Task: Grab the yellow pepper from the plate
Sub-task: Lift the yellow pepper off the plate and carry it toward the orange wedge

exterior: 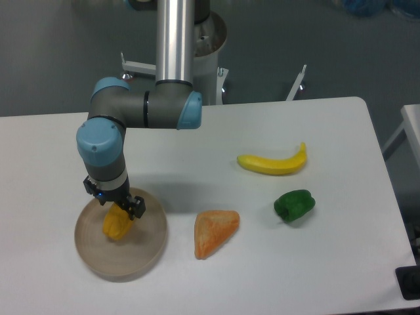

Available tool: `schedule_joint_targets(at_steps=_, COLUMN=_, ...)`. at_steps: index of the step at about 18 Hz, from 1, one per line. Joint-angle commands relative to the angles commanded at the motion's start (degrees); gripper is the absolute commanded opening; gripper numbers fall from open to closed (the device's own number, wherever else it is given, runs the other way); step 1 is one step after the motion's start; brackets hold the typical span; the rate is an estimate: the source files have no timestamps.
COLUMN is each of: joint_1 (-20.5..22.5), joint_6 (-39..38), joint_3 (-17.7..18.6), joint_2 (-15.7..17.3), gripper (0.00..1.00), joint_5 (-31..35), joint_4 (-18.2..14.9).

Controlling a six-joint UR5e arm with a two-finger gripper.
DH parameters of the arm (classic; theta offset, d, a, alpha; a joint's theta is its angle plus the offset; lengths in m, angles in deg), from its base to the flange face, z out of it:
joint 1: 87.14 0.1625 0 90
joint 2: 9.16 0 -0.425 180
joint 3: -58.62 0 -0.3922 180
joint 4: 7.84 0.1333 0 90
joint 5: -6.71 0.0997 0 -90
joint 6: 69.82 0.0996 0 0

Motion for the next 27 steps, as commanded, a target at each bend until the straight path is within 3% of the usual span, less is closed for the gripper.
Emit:
schedule_joint_targets(at_steps=2, joint_1=0.0, joint_6=0.0, joint_3=0.0, joint_2=0.0, gripper=0.48, joint_5=0.0, joint_4=0.0)
schedule_joint_targets(at_steps=8, joint_1=0.17, joint_6=1.31, joint_3=-1.4, joint_2=0.17, gripper=0.47, joint_5=0.17, joint_4=-0.09)
schedule_joint_targets(at_steps=11, joint_1=1.14, joint_6=8.84, joint_3=-3.07, joint_2=1.75, gripper=0.47, joint_5=4.9, joint_4=-0.96)
schedule_joint_targets(at_steps=17, joint_1=8.78, joint_6=22.38, joint_3=-4.92, joint_2=5.45, gripper=0.47, joint_5=6.86, joint_4=-2.02)
schedule_joint_targets(at_steps=22, joint_1=15.63, joint_6=33.38, joint_3=-8.35, joint_2=5.54, gripper=0.47, joint_5=6.86, joint_4=-5.36)
schedule_joint_targets(at_steps=27, joint_1=21.7, joint_6=42.35, joint_3=-8.7, joint_2=5.01, gripper=0.47, joint_5=7.03, joint_4=-5.45)
